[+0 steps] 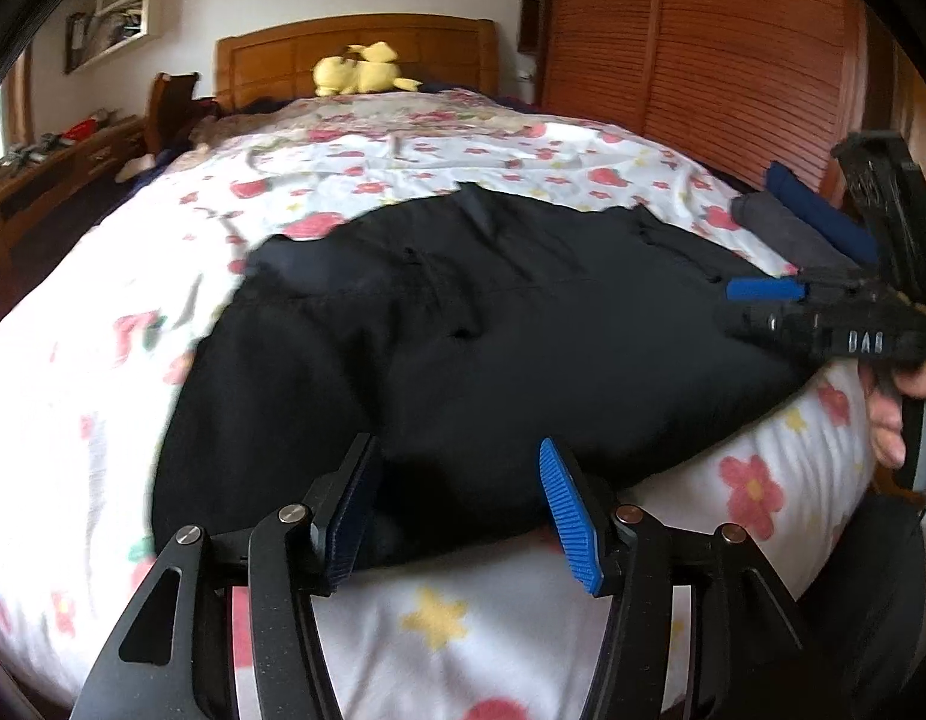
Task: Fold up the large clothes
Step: 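Close the left tool on the side edge of the folded black coat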
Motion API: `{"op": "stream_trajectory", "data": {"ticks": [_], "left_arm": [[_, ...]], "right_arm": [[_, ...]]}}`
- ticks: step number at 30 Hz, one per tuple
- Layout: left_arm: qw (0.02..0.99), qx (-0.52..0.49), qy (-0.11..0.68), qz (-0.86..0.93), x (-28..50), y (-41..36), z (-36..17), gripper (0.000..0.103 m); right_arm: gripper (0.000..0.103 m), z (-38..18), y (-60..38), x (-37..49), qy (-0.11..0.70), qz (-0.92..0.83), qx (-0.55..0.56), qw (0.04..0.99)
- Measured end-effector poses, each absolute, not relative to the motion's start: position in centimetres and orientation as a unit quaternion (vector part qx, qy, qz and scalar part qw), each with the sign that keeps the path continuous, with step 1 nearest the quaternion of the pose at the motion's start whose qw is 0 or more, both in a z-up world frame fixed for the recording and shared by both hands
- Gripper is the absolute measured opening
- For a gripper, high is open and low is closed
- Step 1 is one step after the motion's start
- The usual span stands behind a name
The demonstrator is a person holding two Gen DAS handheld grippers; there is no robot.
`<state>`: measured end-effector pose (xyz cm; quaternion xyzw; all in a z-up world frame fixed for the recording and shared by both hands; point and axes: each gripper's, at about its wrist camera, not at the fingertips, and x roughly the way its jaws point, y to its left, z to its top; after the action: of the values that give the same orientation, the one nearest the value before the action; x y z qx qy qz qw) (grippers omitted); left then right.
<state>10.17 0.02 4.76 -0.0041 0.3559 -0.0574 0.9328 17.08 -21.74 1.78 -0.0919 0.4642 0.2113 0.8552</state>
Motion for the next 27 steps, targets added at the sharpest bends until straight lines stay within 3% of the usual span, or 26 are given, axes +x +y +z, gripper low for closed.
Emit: {"op": "stream_trajectory", "data": {"ticks": [13, 27], "left_arm": [[0.927, -0.039, 0.366, 0.068, 7.9, 6.9, 5.6, 0.057], [0.911, -0.05, 0.403, 0.071, 9.0, 7.2, 3.2, 0.057]], "right_arm": [[0.053, -1.5, -21.0, 16.9, 0.484, 0.255, -0.1, 0.831], [0.053, -2.0, -21.1, 16.6, 0.475, 0.256, -0.095, 0.837]]}}
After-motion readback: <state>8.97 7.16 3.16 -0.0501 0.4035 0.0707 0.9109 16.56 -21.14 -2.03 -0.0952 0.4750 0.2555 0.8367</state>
